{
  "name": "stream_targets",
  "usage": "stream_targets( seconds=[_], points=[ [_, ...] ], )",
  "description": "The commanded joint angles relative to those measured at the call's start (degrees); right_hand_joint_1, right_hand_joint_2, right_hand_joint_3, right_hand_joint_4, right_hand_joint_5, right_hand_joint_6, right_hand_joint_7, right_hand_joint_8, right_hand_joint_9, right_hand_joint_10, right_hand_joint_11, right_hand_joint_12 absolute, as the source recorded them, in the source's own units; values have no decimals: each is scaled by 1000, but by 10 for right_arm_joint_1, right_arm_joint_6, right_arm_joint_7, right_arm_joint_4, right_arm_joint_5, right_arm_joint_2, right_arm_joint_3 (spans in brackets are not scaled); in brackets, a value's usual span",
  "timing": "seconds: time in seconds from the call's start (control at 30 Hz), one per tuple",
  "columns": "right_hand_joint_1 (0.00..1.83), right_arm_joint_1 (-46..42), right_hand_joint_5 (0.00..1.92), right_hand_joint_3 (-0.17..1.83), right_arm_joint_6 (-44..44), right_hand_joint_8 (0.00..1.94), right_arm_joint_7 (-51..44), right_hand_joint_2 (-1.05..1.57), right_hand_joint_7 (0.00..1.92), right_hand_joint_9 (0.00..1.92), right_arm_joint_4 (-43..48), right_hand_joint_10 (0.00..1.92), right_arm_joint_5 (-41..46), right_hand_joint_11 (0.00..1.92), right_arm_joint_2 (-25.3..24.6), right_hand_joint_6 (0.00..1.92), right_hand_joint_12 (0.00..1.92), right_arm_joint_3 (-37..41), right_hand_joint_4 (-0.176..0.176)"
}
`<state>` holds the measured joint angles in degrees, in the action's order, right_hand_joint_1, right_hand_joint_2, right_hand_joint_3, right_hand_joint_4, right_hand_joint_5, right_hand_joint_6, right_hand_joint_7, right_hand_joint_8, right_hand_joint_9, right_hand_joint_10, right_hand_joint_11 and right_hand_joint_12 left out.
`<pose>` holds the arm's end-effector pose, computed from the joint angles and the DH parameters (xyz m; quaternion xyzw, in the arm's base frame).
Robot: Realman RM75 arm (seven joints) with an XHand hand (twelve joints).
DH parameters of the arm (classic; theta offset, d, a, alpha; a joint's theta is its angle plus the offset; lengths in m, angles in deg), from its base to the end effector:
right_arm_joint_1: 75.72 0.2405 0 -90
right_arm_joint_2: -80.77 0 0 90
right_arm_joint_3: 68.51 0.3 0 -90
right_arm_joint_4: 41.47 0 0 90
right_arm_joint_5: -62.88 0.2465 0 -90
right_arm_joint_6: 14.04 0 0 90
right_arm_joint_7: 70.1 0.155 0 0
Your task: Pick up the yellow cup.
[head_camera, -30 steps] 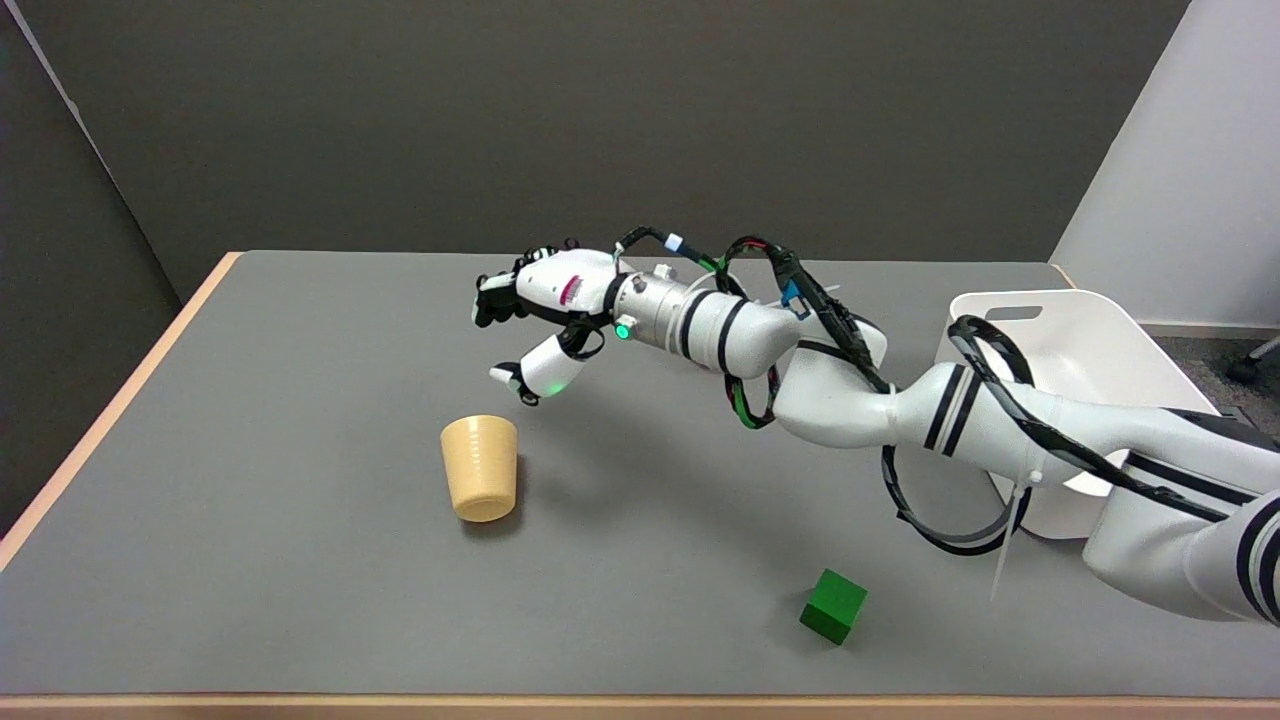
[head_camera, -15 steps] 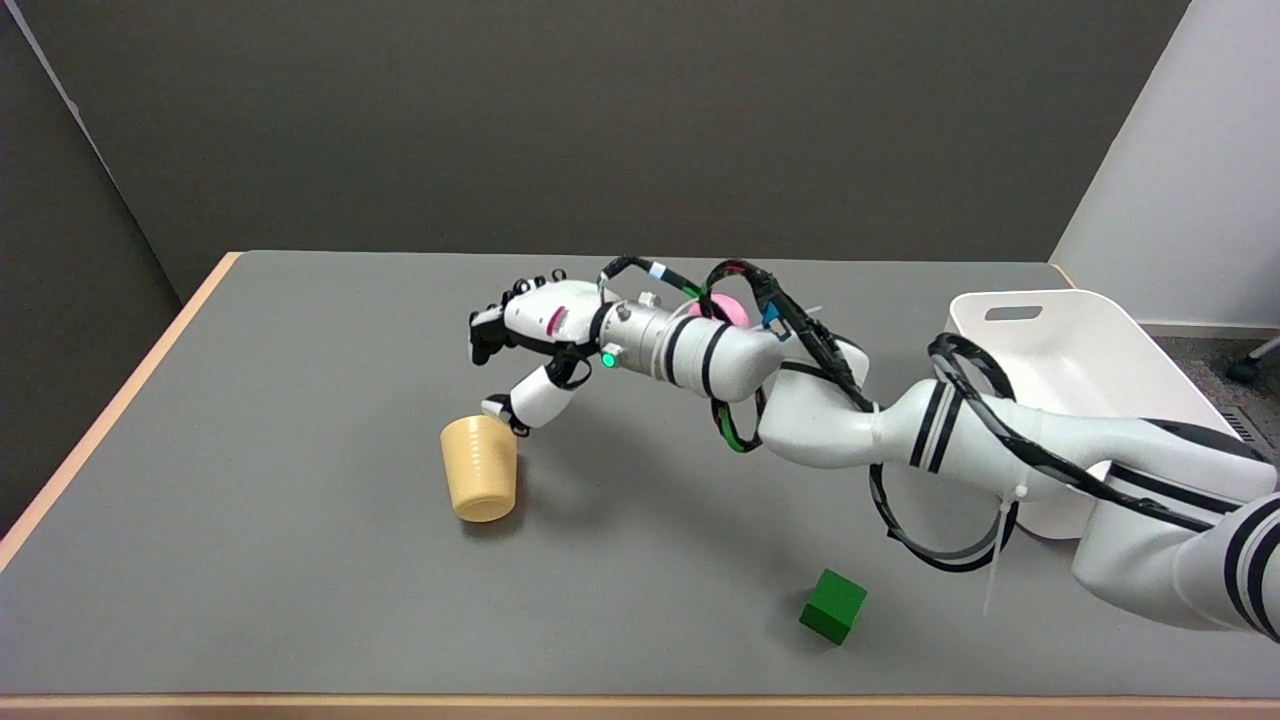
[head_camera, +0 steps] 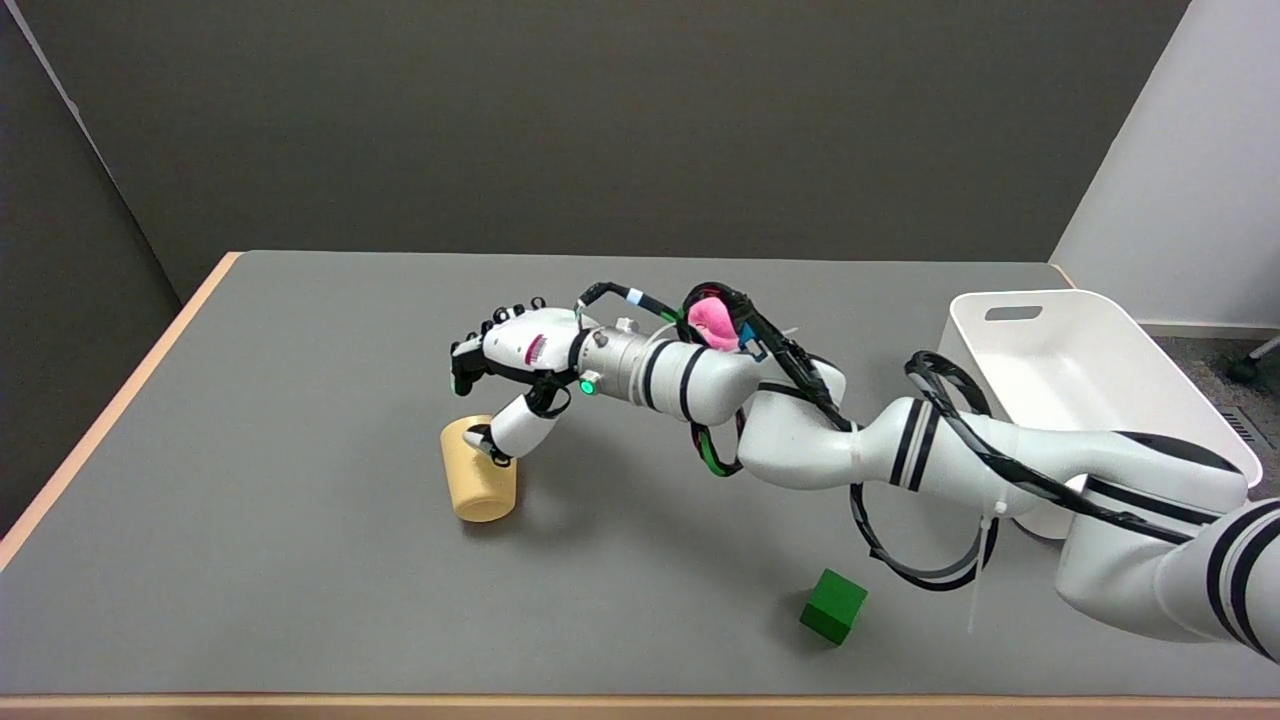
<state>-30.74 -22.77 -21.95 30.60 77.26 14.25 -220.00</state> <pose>-0.2595 -0.5039 0.1143 0.8711 -0.1473 -0.0570 0.4650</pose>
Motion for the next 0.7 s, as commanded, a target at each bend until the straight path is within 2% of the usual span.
stream_targets(
  seconds=[0.03,0.7],
  points=[
    [546,11,408,844,-16,480,-19,723,423,304,-10,878,0,75,-26,825,1199,2,-39],
    [548,-8,428,883,-62,499,-19,703,423,306,-4,867,-1,66,-18,873,1214,7,-59]
  ],
)
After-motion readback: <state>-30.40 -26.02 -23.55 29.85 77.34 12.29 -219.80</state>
